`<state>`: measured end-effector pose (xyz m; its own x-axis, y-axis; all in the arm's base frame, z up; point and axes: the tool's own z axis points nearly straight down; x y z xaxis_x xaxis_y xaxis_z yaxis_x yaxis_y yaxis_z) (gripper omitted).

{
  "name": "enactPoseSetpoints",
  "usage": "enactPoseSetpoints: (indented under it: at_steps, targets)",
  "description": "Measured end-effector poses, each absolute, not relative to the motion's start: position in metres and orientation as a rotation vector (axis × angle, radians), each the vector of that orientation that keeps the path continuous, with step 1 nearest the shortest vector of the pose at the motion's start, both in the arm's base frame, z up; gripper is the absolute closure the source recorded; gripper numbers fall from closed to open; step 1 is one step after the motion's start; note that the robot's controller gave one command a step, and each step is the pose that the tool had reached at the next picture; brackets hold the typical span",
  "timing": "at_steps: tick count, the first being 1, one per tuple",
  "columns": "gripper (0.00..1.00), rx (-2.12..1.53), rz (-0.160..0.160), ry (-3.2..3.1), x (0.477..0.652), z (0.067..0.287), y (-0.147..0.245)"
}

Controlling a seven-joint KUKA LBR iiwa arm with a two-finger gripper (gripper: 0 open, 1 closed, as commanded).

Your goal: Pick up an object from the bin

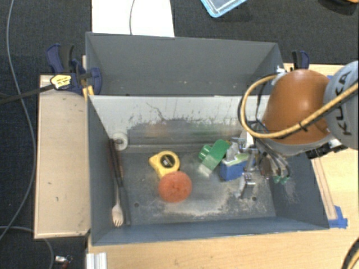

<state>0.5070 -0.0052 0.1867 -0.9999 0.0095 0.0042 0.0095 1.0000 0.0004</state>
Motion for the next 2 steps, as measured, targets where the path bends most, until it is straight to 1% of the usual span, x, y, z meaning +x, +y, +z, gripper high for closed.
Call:
enactPoseSetpoints:
  at_steps: [1,2]
  targets:
    - [0.0,-0.015,-0.001,-3.144,0.509,0.19,-0.005]
    - [0.0,-0.009,0.001,-3.151,0.543,0.112,-0.057]
